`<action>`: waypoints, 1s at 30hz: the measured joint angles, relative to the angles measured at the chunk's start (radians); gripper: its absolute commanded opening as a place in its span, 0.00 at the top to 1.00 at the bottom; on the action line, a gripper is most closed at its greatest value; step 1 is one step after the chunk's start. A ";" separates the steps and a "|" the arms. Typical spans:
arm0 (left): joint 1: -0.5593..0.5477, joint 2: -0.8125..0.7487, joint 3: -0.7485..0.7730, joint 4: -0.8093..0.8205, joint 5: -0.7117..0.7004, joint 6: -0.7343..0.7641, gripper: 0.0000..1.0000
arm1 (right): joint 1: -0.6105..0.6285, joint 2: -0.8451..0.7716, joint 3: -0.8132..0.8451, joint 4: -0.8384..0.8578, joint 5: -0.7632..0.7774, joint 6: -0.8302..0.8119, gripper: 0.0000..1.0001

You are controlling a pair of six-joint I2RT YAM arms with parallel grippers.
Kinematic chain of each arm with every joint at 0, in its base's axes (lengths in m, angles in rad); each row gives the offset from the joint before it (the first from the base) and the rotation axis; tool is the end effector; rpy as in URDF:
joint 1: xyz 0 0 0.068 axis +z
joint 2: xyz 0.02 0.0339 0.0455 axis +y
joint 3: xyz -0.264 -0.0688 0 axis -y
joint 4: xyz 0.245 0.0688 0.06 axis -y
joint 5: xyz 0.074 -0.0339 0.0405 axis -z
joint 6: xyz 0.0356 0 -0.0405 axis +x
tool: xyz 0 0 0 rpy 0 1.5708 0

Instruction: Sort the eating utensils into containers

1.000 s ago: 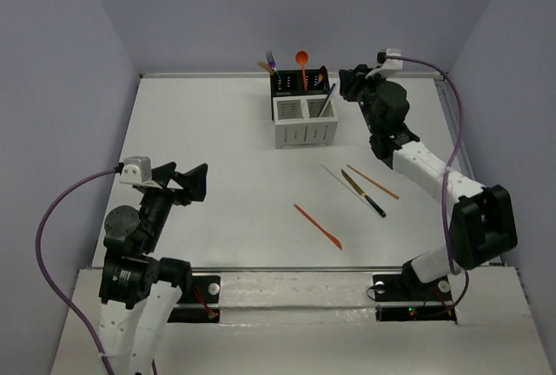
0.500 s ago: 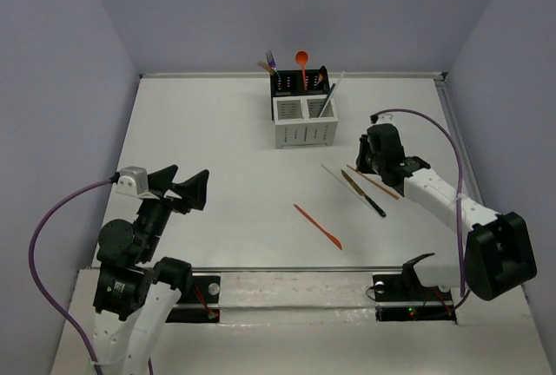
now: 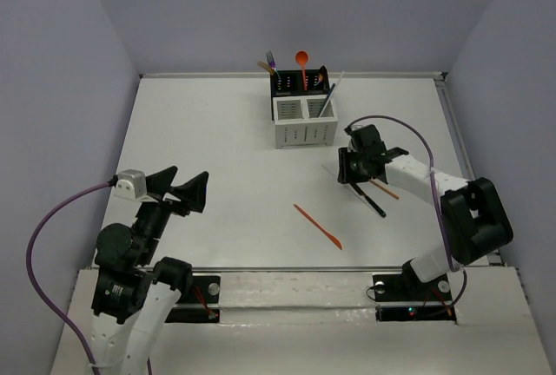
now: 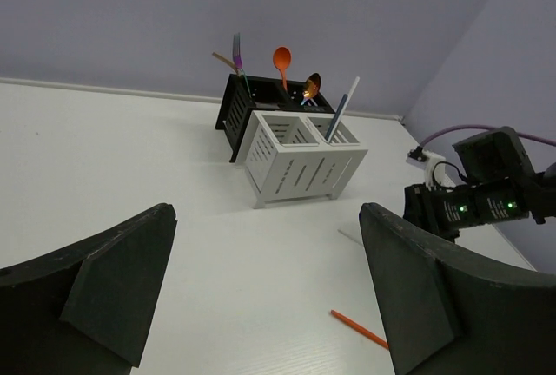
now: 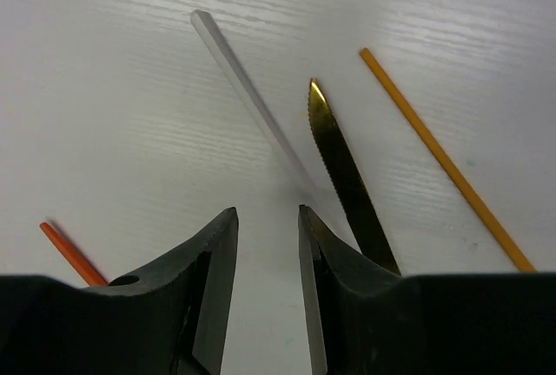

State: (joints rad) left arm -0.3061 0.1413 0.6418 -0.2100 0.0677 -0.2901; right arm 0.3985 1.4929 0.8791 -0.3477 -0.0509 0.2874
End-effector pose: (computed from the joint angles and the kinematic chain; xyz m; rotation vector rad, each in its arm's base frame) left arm 0.0467 -0.0173 0.3523 0.0695 1.2990 -0.5546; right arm 0.2730 0.1169 0.1948 -0.1629 2.5593 0.3326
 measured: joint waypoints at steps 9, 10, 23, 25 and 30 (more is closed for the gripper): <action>0.000 0.000 0.000 -0.001 -0.007 0.000 0.01 | 0.042 0.181 0.160 -0.009 0.033 -0.109 0.60; 0.000 0.000 0.000 -0.002 -0.008 0.000 0.01 | 0.042 0.199 0.175 -0.014 0.037 -0.116 0.59; 0.000 0.000 0.000 -0.003 -0.010 0.000 0.01 | 0.101 0.383 0.340 -0.076 0.093 -0.172 0.69; 0.000 0.000 0.000 -0.004 -0.010 0.000 0.01 | 0.121 0.403 0.366 -0.090 0.105 -0.175 0.83; 0.000 0.000 0.000 -0.004 -0.013 0.000 0.01 | 0.150 0.431 0.401 -0.089 0.106 -0.174 0.93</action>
State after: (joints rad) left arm -0.3061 0.1417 0.6418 -0.2142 0.0547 -0.2901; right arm 0.5480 1.9236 1.2804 -0.4366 0.0547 0.1131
